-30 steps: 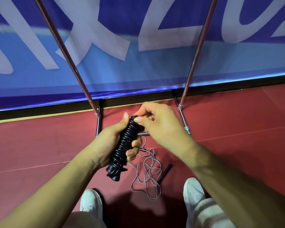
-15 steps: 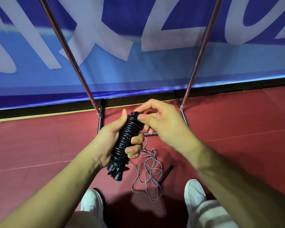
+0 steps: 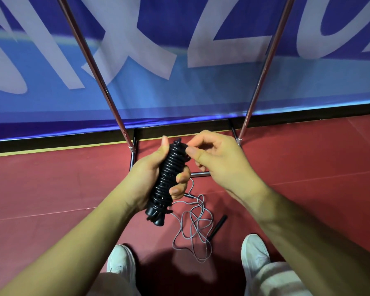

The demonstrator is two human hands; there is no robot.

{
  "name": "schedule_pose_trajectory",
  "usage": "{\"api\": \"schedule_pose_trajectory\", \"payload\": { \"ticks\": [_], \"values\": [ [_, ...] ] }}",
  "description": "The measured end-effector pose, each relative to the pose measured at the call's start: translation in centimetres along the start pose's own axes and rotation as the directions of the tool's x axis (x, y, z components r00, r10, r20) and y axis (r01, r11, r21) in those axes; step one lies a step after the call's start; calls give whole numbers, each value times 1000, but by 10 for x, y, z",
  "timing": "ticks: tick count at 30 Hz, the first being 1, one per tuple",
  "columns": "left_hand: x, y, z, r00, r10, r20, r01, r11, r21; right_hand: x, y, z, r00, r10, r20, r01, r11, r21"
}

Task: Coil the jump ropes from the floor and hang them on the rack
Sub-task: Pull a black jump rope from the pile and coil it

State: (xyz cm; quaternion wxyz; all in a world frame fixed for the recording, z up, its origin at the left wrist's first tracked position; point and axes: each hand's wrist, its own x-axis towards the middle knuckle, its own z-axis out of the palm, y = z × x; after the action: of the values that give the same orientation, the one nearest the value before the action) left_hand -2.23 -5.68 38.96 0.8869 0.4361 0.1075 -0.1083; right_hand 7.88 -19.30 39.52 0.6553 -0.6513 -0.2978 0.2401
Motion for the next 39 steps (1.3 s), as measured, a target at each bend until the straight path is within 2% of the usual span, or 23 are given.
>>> {"api": "schedule_pose_trajectory", "payload": {
  "ticks": [3, 6, 9, 13, 15, 20, 23, 26, 28, 30, 32, 36, 39],
  "values": [
    [-1, 0, -2, 998, -57, 4, 56, 992, 110, 0, -2, -2, 999, -40, 9, 41, 998, -55],
    [-2, 0, -1, 995, -92, 26, 87, 985, 150, 1, -3, -3, 999, -38, 23, 40, 992, -121],
    [-3, -1, -2, 992, -116, 54, 108, 987, 121, 2, -3, -2, 999, 12, 52, -5, 993, -121],
    [-4, 3, -5, 983, -142, 112, 135, 989, 65, 7, -9, -7, 983, 19, 181, -20, 1000, 3],
    [-4, 2, -7, 980, -148, 131, 141, 988, 63, 8, -10, -7, 976, 19, 217, -15, 1000, -20],
    [-4, -3, -9, 968, -193, 163, 193, 981, 12, 7, -4, -4, 990, 70, 125, -63, 996, -60],
    [-3, -2, -8, 971, -181, 157, 183, 983, 7, 9, -6, -6, 987, 75, 141, -66, 996, -62],
    [-2, 5, -4, 987, -138, 87, 130, 988, 86, 14, -16, -13, 959, 166, 228, -190, 978, 85],
    [-1, 10, -1, 995, -104, -1, 103, 984, 144, 18, -21, -20, 940, 214, 264, -243, 967, 82],
    [-1, 13, 2, 995, -48, -87, 69, 965, 254, 21, -24, -24, 945, 174, 277, -162, 985, -67],
    [-3, 13, 4, 990, 12, -139, 42, 923, 382, 21, -25, -26, 946, 173, 275, -143, 981, -128],
    [-4, 14, 3, 974, 156, -167, -37, 828, 559, 21, -24, -28, 961, 173, 217, -149, 981, -123],
    [-2, 16, 8, 957, 236, -166, -61, 727, 684, 22, -22, -23, 971, 179, 159, -179, 984, -15]
  ]
}}
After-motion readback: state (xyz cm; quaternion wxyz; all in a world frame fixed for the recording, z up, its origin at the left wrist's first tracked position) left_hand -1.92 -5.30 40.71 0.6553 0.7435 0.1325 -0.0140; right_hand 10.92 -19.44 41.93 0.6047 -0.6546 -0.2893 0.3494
